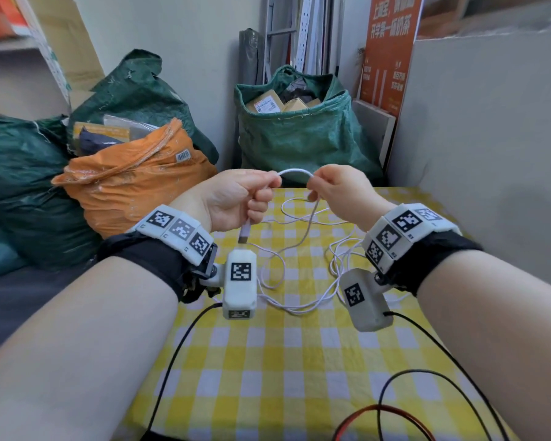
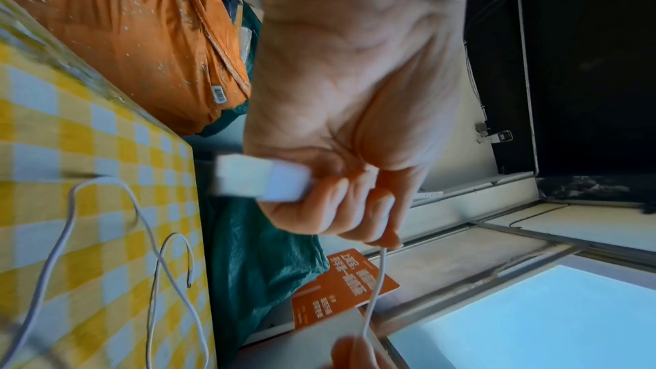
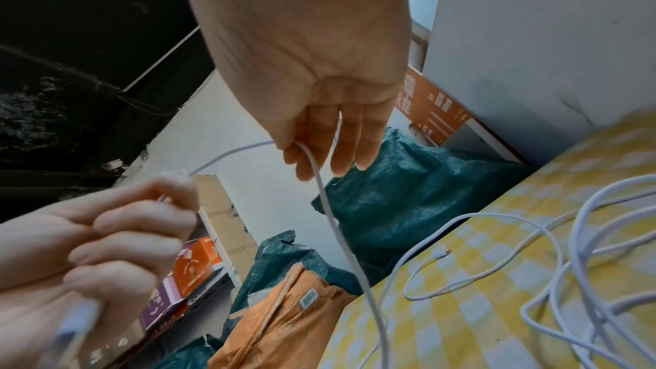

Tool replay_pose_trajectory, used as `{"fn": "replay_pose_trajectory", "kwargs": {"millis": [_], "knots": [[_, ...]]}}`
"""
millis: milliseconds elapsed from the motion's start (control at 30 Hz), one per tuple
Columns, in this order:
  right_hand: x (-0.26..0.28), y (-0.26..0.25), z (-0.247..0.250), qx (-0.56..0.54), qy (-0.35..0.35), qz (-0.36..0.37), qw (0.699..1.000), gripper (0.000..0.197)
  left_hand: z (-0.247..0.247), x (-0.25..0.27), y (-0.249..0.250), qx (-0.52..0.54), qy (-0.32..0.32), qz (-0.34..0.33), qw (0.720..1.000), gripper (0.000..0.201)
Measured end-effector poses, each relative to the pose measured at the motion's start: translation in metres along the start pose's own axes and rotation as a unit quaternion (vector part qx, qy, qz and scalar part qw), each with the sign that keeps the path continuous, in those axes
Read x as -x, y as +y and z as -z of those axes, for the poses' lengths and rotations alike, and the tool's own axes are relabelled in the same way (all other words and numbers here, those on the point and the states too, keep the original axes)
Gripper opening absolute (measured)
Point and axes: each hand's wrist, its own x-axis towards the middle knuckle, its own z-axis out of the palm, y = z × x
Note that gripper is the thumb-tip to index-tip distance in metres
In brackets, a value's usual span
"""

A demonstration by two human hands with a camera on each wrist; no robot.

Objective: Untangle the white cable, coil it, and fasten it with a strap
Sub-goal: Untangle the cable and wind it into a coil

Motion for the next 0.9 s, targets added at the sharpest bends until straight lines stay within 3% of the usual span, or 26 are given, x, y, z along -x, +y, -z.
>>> {"fn": "replay_pose_trajectory", "kwargs": {"millis": [233,500,667,900], "knots": [[-0.003,0.016,0.017,-0.071,0.065,-0.082,0.992,0.02,0.027,0.0,-0.002,0.113,0.045,-0.026,0.992,0.03],[-0.001,0.025,0.024,0.047,0.087,-0.084,0.992,0.026,0.043,-0.003,-0.005,0.287,0.057,-0.044,0.955,0.032],[0.0,0.025,0.014,0.059,0.025,-0.102,0.993,0.026,0.036,-0.002,-0.009,0.272,0.025,-0.06,0.96,0.012],[0.003,0.019,-0.008,0.072,-0.108,-0.111,0.985,0.033,0.029,-0.01,-0.024,0.261,0.016,-0.057,0.964,0.016]]}}
